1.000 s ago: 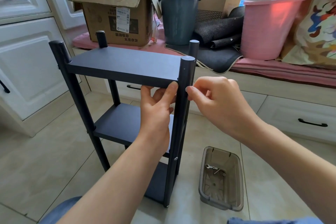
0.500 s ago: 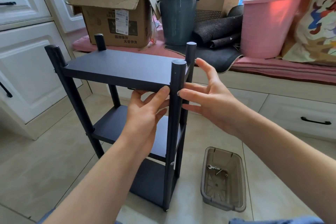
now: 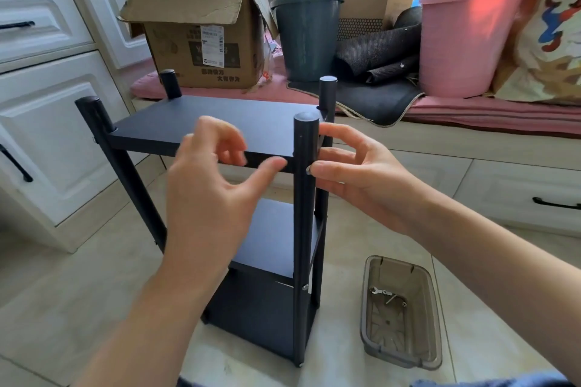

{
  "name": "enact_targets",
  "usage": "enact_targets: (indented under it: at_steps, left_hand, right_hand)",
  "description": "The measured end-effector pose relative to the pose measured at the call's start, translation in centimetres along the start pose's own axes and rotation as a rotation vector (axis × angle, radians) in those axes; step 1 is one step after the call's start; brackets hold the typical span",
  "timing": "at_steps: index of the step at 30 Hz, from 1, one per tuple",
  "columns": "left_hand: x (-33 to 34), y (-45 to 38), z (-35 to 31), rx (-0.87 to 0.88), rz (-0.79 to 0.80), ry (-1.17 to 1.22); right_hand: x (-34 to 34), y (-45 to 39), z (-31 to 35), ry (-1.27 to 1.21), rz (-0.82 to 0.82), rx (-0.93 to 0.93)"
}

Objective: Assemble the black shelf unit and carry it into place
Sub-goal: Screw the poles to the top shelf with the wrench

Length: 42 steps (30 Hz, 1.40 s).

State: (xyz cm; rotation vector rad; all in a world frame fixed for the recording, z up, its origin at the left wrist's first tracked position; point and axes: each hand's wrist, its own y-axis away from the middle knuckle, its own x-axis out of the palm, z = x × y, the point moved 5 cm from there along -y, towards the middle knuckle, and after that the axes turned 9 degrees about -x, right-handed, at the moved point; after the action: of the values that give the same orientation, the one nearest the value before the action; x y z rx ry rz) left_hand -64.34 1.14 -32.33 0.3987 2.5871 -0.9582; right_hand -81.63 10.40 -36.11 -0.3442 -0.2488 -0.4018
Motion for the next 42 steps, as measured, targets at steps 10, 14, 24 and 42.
enact_targets:
  at_steps: [10,14,24,42]
  left_hand:
    - [4.0,-0.6,-1.1,0.178,0.337,-0.198]
    - [3.9,-0.7,-1.0,0.164,0.353,-0.147]
    - [4.1,-0.8,-1.4,0.144,0.295,-0.092]
    - [7.4,0.2,-2.7,0.113,0.146,-0.108]
  right_hand:
    - [0.4,0.4,-0.1,-0.029,0.028,0.06]
    - [0.3,0.6,-0.1,-0.025,0.039,0.078]
    - [-2.8,0.6,0.3,0.052,0.06,0.091]
    - [-25.2,14.1,-20.8,0.875,-0.166,0.778]
